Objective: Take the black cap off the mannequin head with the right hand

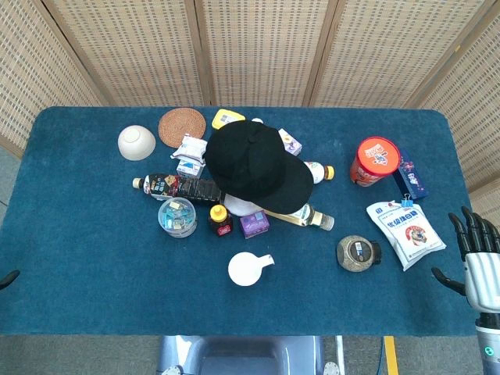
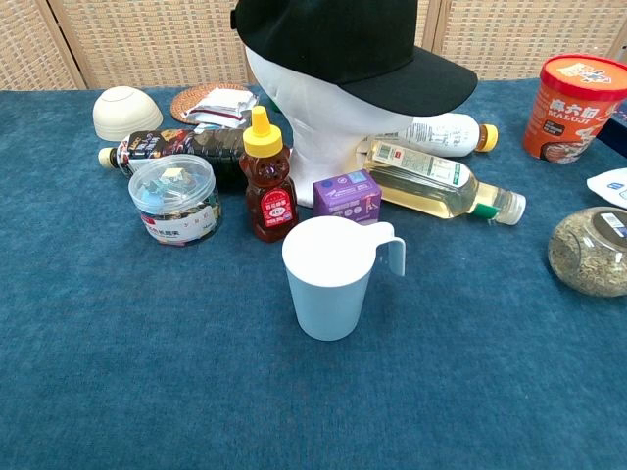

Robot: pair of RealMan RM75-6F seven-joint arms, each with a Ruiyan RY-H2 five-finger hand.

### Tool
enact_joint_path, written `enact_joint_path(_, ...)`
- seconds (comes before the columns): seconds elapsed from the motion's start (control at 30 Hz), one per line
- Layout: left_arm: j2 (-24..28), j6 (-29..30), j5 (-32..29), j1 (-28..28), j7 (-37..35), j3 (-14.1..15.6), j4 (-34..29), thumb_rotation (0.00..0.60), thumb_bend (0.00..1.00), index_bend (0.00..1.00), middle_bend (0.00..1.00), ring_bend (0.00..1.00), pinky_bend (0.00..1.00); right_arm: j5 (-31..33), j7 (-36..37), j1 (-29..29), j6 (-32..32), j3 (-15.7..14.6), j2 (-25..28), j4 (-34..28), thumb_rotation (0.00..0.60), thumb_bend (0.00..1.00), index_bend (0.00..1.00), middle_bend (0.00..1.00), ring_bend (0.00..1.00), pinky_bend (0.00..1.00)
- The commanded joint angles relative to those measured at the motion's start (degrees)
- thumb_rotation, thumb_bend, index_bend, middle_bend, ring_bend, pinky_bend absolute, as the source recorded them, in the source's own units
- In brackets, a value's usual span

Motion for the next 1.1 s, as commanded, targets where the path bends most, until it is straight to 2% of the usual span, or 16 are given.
enact_joint_path(0.03, 0.57, -1.00, -0.31, -0.45, 0.13, 0.03, -0.54, 0.600, 0.09, 0.00, 0.00, 0.00, 0.00, -0.02, 0.97, 0.35, -0.49, 0.08, -0.42, 0.54, 0.600, 0.00, 0.00, 0.00, 0.00, 0.08)
enact_joint_path(0.27, 2.28, -1.32, -0.74, -0.36, -0.29, 0.14, -1.44, 0.600, 0.09, 0.00, 0.00, 0.00, 0.00, -1.05, 2.27, 1.65, -1.54, 0.10, -1.94, 2.67, 0.600, 0.00, 0.00, 0.00, 0.00, 0.08)
enact_joint_path(0.7, 7.24, -1.90, -0.20, -0.43, -2.80, 0.40, -5.08, 0.600, 0.09, 0.00, 0.00, 0.00, 0.00, -2.42, 2.94, 10.86, -7.59, 4.08, -8.56, 6.08, 0.600, 0.00, 0.00, 0.05, 0.03, 0.12)
enact_joint_path(0.83, 8.15, -3.05, 0.59, -0.92, -4.02, 0.81, -5.20, 0.600, 0.09, 0.00, 0.00, 0.00, 0.00, -4.73, 2.25, 14.67, -8.42, 4.94, -12.43, 7.68, 0.600, 0.00, 0.00, 0.06, 0.04, 0.13)
enact_joint_path(0.87, 8.16, -3.74, 0.51, -1.24, -3.88, 0.86, -5.49, 0.600, 0.09, 0.00, 0.00, 0.00, 0.00, -5.34, 0.68, 16.54, -8.90, 5.56, -15.26, 7.69, 0.600, 0.00, 0.00, 0.07, 0.04, 0.13)
enact_joint_path(1.1, 8.28, -5.44, -0.44, -2.06, -3.35, 0.75, -6.15, 0.600, 0.08, 0.00, 0.00, 0.00, 0.00, -5.17, -4.66, 20.68, -8.58, 7.15, -24.53, 10.86, 0.600, 0.00, 0.00, 0.09, 0.05, 0.15)
